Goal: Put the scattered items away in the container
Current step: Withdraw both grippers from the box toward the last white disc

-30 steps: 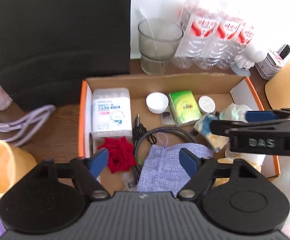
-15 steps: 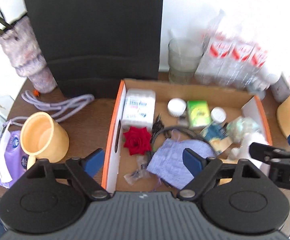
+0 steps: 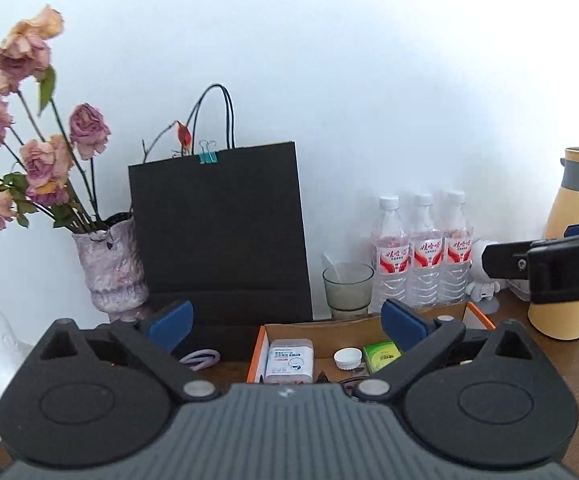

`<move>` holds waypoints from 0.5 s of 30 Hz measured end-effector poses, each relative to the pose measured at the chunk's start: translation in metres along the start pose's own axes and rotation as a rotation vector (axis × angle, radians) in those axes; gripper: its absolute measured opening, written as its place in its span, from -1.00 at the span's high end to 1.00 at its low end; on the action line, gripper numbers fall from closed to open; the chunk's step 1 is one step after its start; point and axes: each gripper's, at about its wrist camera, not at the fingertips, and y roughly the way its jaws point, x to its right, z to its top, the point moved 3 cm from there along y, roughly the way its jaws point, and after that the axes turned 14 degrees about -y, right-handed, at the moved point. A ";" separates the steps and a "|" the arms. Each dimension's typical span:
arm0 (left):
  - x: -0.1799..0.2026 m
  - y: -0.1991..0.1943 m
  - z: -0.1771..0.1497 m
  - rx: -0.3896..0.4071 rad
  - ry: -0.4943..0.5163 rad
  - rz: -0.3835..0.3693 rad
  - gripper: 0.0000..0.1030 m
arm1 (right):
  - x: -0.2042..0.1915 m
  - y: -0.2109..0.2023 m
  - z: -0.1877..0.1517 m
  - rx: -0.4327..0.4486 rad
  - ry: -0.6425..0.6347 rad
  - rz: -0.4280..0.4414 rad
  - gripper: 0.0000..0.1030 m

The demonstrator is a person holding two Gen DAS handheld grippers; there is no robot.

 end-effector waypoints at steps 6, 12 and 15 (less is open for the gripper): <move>-0.028 -0.074 -0.082 -0.097 -0.130 -0.040 -1.00 | -0.009 -0.077 -0.102 0.094 0.032 -0.013 -1.00; -0.061 -0.138 -0.140 -0.114 -0.108 -0.032 -1.00 | -0.006 -0.125 -0.176 -0.019 0.061 -0.051 -1.00; -0.070 -0.145 -0.149 -0.139 -0.083 0.002 -1.00 | -0.004 -0.126 -0.195 -0.059 0.024 -0.062 -1.00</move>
